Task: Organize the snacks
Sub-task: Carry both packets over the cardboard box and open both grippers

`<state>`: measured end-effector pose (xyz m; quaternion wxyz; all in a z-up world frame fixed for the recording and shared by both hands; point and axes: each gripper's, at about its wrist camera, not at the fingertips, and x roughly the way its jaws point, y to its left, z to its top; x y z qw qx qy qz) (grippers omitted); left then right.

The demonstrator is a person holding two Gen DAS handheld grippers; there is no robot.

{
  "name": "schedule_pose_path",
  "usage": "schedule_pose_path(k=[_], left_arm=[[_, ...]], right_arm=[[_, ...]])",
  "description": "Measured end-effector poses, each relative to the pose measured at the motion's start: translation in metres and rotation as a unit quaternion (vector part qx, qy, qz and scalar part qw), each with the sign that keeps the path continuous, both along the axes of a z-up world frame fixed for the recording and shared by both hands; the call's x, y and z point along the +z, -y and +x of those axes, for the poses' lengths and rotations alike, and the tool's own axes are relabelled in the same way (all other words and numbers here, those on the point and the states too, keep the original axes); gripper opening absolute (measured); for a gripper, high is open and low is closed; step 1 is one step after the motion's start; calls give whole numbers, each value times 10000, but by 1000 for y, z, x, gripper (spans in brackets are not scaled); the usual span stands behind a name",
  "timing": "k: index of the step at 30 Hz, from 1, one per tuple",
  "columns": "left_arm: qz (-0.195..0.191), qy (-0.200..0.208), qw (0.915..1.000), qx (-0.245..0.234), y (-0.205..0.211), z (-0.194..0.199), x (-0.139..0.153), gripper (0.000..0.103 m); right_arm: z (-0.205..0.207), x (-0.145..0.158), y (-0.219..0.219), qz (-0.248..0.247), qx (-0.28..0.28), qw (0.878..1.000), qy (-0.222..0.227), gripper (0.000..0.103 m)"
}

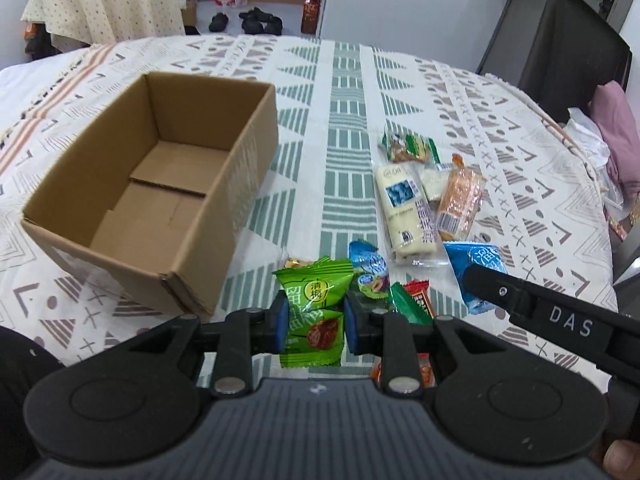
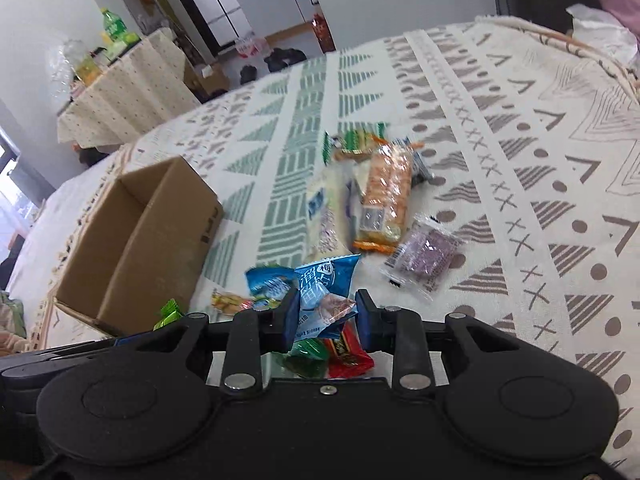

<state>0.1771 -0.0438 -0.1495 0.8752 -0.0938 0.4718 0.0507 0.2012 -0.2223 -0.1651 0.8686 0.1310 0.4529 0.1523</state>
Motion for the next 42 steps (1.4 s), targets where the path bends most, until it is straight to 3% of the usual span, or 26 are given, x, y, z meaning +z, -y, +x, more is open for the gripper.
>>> schedule_pose_path(k=[18,42], left_arm=[[231,548,9966,577,-39,-12,44,27],[38,648,9917,1111,-127,0,41,27]], right_arm=[[-10,28,-25,620,403,9948,697,29],[6,36,-112,1010,911,9859,976,29]])
